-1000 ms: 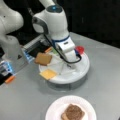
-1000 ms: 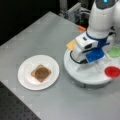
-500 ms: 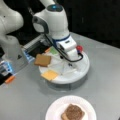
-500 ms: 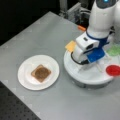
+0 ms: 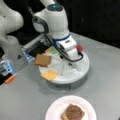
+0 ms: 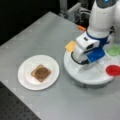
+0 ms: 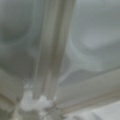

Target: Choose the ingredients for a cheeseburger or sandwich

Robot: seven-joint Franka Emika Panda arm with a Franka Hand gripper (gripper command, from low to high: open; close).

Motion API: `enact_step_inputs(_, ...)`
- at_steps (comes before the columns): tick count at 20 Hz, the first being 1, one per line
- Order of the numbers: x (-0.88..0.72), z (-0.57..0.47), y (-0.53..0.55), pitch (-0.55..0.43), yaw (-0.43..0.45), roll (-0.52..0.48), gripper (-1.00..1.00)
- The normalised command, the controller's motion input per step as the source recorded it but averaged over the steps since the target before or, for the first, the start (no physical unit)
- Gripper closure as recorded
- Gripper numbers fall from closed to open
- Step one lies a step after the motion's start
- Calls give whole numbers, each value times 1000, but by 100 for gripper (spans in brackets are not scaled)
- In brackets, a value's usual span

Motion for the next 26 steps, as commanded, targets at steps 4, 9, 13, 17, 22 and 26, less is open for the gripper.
enact_step_inputs(4,-39,35,146,127,-120,56,-100)
enact_step_inputs(9,-53,-18,163,109,-120,51,-100)
enact_step_inputs(13,-66,46,179,107,-46,39,-100)
enact_step_inputs(17,-80,142,177,117,-27,34,-100)
enact_step_inputs(22,-39,185,151,109,-41,51,-100)
enact_step_inputs(26,23,129,81,95,-58,75,-100)
